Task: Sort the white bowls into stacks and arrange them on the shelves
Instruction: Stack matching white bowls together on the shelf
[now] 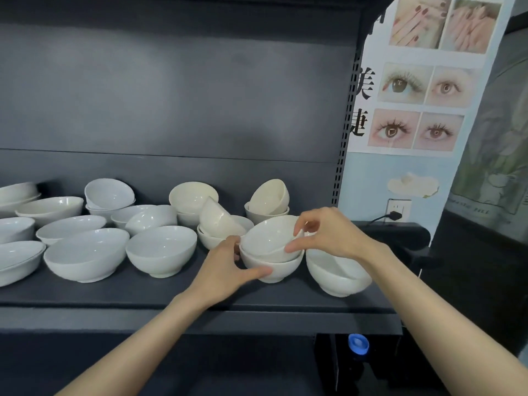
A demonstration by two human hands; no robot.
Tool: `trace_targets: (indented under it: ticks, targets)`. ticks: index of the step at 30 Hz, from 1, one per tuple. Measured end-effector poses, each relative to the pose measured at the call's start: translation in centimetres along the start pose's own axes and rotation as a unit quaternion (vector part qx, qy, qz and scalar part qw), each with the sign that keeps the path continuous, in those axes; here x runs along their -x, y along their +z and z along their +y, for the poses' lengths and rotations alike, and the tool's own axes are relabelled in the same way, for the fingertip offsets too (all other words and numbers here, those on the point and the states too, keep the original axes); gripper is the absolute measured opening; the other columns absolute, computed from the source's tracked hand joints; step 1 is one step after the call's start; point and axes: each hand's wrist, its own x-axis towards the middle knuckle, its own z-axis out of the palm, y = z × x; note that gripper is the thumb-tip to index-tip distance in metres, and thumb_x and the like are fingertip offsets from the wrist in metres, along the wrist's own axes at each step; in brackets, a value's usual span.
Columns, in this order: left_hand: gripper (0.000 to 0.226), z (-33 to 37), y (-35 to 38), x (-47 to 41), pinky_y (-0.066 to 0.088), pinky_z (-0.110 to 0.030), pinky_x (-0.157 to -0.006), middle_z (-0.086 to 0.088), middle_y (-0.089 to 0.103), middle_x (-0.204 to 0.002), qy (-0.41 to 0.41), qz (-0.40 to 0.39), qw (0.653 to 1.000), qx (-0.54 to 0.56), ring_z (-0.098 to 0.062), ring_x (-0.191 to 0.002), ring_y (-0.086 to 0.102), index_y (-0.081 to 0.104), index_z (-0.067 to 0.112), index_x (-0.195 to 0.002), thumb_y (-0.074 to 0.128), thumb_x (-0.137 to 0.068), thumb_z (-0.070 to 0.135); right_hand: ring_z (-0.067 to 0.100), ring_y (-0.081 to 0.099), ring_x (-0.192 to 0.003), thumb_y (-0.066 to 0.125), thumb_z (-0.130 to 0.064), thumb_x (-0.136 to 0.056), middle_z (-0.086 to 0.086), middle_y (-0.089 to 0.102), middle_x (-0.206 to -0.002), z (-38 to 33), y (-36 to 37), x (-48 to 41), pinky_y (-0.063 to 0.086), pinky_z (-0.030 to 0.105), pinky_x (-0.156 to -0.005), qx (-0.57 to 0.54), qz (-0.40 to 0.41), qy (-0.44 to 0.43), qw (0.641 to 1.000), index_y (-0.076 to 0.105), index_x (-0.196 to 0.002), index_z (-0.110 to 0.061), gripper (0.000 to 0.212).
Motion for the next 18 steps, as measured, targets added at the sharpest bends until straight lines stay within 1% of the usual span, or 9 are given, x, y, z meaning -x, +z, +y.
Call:
trace_targets:
  ticks: [2,5,7,8,10,13,16,18]
  targets:
    - [0.055,0.0,0.3,0.1,0.05,-0.015,-0.078,0.023,0.061,-0.101,-0.014,0.011,1.0,0.016,0.002,-0.092,0.061,0.049,0.035,-0.106,0.086,-0.066,0.036,0.007,0.055,-0.074,0.083,-0.054,-0.051,-0.007,0.065,-0.073,0.8,0.3,0.5,0.047,0.034,-0.078,-0.033,0.007,-0.001,0.999,0.065,-0.064,-0.028,0.034]
    - [0.064,-0.4,0.9,0.2,0.05,-0.013,-0.079,0.015,0.065,-0.107,-0.043,0.022,0.997,0.054,-0.001,-0.095,0.064,0.05,0.029,-0.116,0.088,-0.065,0.031,0.01,0.058,-0.08,0.077,-0.061,-0.051,-0.011,0.068,-0.076,1.7,0.8,0.6,0.044,0.04,-0.088,-0.047,0.018,-0.026,0.998,0.065,-0.066,-0.023,0.042]
    - [0.069,-0.5,1.2,0.3,0.052,-0.017,-0.084,0.012,0.065,-0.113,-0.061,0.022,0.995,0.082,-0.002,-0.099,0.065,0.049,0.025,-0.121,0.089,-0.064,0.029,0.01,0.059,-0.083,0.075,-0.064,-0.051,-0.012,0.068,-0.078,1.9,0.8,0.5,0.045,0.041,-0.091,-0.043,0.021,-0.034,0.998,0.065,-0.065,-0.023,0.044]
    - [0.072,-0.5,1.4,0.3,0.053,-0.021,-0.086,0.011,0.064,-0.116,-0.066,0.019,0.994,0.09,-0.002,-0.1,0.065,0.047,0.024,-0.123,0.089,-0.064,0.028,0.011,0.06,-0.085,0.077,-0.062,-0.052,-0.011,0.068,-0.079,2.1,0.9,0.4,0.045,0.041,-0.091,-0.045,0.017,-0.037,0.998,0.065,-0.065,-0.023,0.043]
    - [0.078,-0.2,1.7,0.2,0.054,-0.025,-0.088,0.011,0.061,-0.117,-0.075,0.01,0.993,0.094,-0.004,-0.102,0.064,0.043,0.023,-0.125,0.089,-0.063,0.026,0.013,0.059,-0.086,0.08,-0.056,-0.055,-0.008,0.069,-0.08,2.3,0.8,0.4,0.044,0.04,-0.09,-0.057,0.008,-0.039,0.998,0.065,-0.066,-0.021,0.039]
    - [0.083,-0.1,2.1,0.0,0.053,-0.027,-0.088,0.008,0.059,-0.116,-0.095,0.009,0.99,0.107,-0.008,-0.101,0.063,0.039,0.02,-0.124,0.091,-0.06,0.026,0.017,0.059,-0.086,0.081,-0.054,-0.058,-0.005,0.069,-0.08,2.4,0.8,0.4,0.044,0.037,-0.085,-0.065,0.006,-0.033,0.997,0.066,-0.066,-0.02,0.038]
    - [0.089,-0.3,2.2,0.1,0.052,-0.022,-0.081,0.005,0.06,-0.116,-0.112,-0.009,0.986,0.127,-0.008,-0.101,0.064,0.038,0.021,-0.121,0.091,-0.05,0.034,0.022,0.059,-0.084,0.081,-0.051,-0.061,0.002,0.069,-0.08,2.4,0.9,0.2,0.046,0.038,-0.081,-0.085,0.004,-0.024,0.996,0.066,-0.066,-0.017,0.038]
    - [0.099,-0.4,2.2,0.1,0.052,-0.022,-0.082,0.005,0.06,-0.118,-0.112,-0.021,0.984,0.136,-0.009,-0.104,0.063,0.036,0.022,-0.123,0.089,-0.042,0.043,0.022,0.059,-0.086,0.081,-0.049,-0.063,0.003,0.069,-0.082,2.5,1.0,0.2,0.046,0.037,-0.081,-0.088,0.001,-0.026,0.996,0.067,-0.067,-0.015,0.037]
